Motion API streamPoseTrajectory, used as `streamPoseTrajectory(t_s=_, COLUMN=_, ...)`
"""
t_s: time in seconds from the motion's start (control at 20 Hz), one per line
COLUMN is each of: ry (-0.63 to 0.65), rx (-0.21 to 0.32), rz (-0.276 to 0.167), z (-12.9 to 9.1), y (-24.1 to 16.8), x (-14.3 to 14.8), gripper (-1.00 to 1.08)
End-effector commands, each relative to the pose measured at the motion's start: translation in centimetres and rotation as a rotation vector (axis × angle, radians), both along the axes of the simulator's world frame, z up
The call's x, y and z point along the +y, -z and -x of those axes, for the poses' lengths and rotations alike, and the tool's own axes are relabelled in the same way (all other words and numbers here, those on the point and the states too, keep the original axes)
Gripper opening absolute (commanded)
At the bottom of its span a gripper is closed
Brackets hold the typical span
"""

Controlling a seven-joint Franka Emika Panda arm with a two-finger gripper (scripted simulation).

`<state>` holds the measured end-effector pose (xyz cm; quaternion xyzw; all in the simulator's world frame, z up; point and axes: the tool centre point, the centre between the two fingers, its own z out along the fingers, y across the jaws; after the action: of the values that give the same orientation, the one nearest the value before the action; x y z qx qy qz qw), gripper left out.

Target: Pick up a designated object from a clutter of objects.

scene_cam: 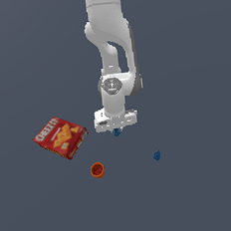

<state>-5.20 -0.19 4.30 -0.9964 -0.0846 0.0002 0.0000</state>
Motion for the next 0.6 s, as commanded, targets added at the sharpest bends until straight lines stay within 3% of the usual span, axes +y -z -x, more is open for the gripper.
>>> streamPoseTrajectory(t_s=0.0, ry=0.000, rx=0.000, rz=0.000, z=0.00, y=0.04, x=0.00, gripper=-1.00)
streamPoseTrajectory(t_s=0.55, ry=0.000, rx=-0.001, rz=0.000, z=-0.09, y=-0.43, x=0.12, gripper=-1.00)
